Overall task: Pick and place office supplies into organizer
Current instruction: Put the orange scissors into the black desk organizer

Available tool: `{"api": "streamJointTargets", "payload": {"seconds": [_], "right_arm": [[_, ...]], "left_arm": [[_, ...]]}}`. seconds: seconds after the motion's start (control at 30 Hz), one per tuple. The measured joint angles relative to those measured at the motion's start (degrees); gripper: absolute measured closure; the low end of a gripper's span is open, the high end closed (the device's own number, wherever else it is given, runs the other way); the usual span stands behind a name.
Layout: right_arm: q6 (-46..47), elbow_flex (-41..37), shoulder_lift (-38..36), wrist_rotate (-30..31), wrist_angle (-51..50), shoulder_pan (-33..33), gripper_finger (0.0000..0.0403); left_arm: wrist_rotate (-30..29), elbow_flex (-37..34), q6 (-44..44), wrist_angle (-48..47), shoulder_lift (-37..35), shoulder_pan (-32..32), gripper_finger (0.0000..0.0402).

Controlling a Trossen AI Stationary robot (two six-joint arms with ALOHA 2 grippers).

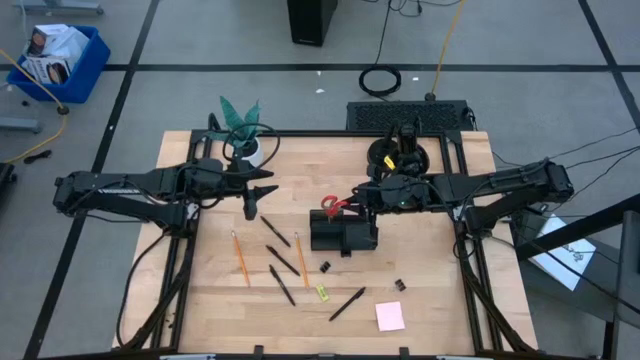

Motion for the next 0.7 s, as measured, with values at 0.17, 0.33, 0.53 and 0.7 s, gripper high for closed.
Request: {"api": "streamJointTargets", "payload": {"seconds": [0.17,0.33,0.53,0.7], "right_arm": [[0.06,-0.02,0.66,-0.01,-0.05,0.0,0.0378],[0.65,-0.01,1.18,-0.02,-0.27,0.0,0.0378],[0.89,-0.02,2.53,-0.01,-0.33,0.0,0.0378],[1.08,-0.03,3.91,-0.05,0.23,0.0,0.0378]], "left_arm": [[0.0,0.0,-0.09,0.27,0.0,0.02,0.0217],[0.0,0.0,-0.11,0.37,0.0,0.0,0.0217],[0.02,0.0,-0.11,0.43,0.0,0.02,0.0217],[0.02,0.0,-0.2,0.43,-0.02,-0.01,0.0217]]}}
